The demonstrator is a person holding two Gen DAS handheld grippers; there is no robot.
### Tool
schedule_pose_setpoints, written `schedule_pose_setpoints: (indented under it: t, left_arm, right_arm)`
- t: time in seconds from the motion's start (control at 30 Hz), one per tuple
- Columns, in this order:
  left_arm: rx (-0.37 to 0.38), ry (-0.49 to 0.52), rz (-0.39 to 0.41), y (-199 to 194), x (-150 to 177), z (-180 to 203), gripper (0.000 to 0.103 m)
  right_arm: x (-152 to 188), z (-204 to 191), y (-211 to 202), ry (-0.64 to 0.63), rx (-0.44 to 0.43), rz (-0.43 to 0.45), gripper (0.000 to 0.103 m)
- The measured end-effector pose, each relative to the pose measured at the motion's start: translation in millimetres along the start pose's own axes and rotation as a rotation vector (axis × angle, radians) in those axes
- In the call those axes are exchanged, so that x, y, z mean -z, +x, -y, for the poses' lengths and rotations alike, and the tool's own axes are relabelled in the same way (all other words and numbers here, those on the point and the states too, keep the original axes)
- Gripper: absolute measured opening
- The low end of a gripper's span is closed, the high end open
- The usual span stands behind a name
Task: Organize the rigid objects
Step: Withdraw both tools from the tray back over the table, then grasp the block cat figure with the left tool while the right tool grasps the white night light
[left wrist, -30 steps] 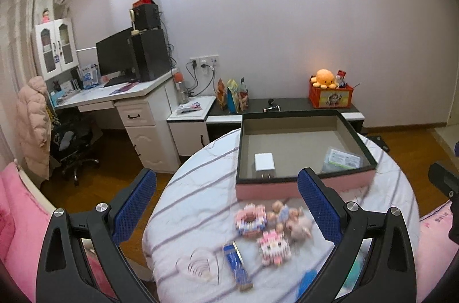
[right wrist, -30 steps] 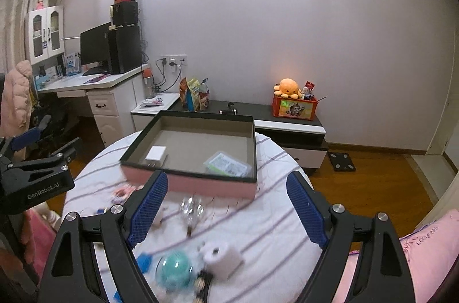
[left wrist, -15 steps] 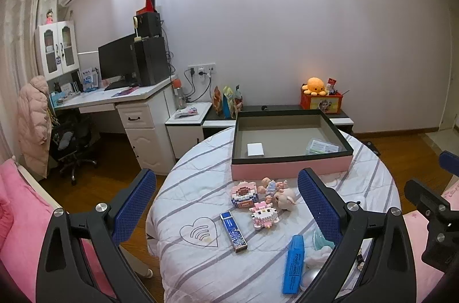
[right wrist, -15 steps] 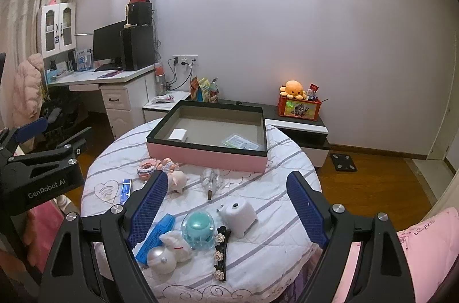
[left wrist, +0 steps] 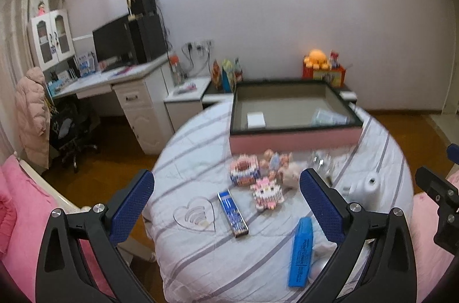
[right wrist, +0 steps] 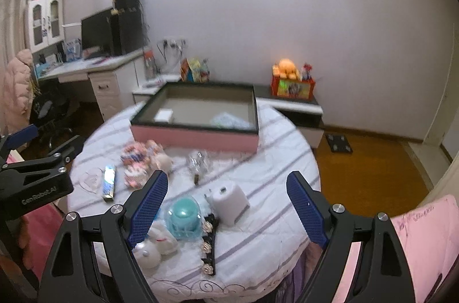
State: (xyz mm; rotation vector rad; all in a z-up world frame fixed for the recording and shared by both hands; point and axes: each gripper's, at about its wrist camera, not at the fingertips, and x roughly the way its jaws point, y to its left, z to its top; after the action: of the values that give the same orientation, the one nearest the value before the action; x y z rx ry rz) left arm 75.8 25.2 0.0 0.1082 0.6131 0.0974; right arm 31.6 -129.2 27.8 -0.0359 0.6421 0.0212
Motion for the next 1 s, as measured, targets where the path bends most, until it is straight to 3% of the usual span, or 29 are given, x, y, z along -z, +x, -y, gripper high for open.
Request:
schedule_pose_setpoints:
  t: [0.3, 0.63, 0.67, 0.7, 0.73, 0.77, 1.0]
  left_arm:
    - [0.03, 0.034, -0.217, 78.9, 22.5, 21.3, 0.103]
    - [0.058, 0.065, -0.366, 143.7, 34.1, 34.1, 0.103]
    - [0.08, 0.062, -0.376, 148.2, 35.7, 34.9, 0.101]
    - [0.08, 0.066, -0.381, 152.0, 37.2, 36.5, 0.095]
    - [0.056, 0.081, -0.357, 152.3, 37.7, 38.8, 0.088]
    - [0.05, 0.086, -0.338, 151.0, 36.9, 39.6, 0.066]
    - [0.082, 0.067, -0.349, 149.6, 32.2, 32.9, 0.061]
  right_arm:
    - [22.2, 14.5, 73.5, 0.014, 0.026, -0.201, 0.086]
    - [33.8, 14.8, 147.9, 0.019, -0.009, -0.352, 0.084]
    - [33.3, 17.0, 151.0, 0.032, -0.024, -0.347, 0.082]
    - [33.4, 20.0, 155.4, 0.05, -0.065, -0.35, 0.068]
    - [33.7, 22.3, 158.5, 0.067, -0.105, -0.361, 0.067]
    - [33.6, 24.1, 160.3, 0.083, -0.118, -0.367, 0.067]
    - [31.7, 24.9, 157.7, 0.088, -0.126, -0.36, 0.067]
